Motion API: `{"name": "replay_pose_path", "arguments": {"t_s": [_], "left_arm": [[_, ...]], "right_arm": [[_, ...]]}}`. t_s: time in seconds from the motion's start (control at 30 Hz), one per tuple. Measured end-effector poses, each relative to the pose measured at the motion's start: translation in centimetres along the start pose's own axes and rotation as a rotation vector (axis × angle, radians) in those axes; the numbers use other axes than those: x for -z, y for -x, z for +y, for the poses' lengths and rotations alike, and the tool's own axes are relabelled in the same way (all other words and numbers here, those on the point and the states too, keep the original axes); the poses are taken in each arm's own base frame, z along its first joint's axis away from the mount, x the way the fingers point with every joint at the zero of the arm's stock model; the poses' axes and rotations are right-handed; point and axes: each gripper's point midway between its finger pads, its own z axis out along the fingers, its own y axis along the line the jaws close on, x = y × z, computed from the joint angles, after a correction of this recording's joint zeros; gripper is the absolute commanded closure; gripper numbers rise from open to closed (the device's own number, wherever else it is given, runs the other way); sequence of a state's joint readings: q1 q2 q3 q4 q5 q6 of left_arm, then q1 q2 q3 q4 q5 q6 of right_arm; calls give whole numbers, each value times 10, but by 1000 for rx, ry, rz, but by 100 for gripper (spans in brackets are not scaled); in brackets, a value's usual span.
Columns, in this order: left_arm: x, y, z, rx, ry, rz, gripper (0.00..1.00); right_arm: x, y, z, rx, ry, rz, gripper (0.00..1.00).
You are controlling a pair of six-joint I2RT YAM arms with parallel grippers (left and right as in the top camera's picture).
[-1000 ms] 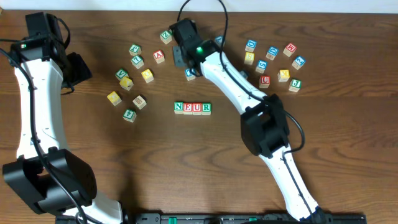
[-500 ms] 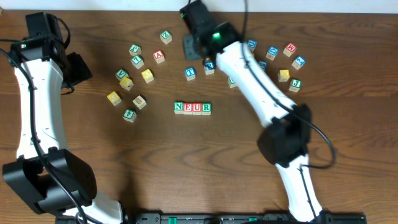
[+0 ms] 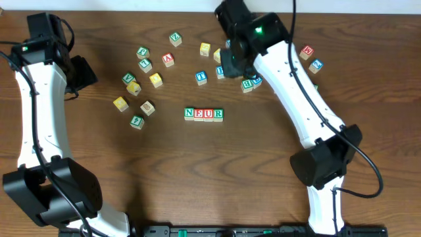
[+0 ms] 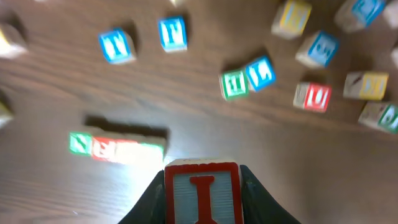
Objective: Spell out NEURIPS
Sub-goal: 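Lift the red I block and carry it toward the row's right end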
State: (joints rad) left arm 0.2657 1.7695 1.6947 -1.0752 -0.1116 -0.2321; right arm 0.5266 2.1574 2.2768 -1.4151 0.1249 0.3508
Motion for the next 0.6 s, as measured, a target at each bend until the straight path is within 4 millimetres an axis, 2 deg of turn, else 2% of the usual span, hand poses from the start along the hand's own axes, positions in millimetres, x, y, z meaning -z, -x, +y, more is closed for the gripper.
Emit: {"name": "replay_pose_path", "arguments": {"t_s": [0.13,0.3,0.6], "left_arm": [[0,0,0,0,0,0,28],[0,0,0,0,0,0,28],[0,0,0,0,0,0,28]], "right_arm": [[-31,-27,-6,2,-40,112,83],[-61,-56,-10,0,-64,221,84],[-90,-84,-15,-14,-87,303,80]]}}
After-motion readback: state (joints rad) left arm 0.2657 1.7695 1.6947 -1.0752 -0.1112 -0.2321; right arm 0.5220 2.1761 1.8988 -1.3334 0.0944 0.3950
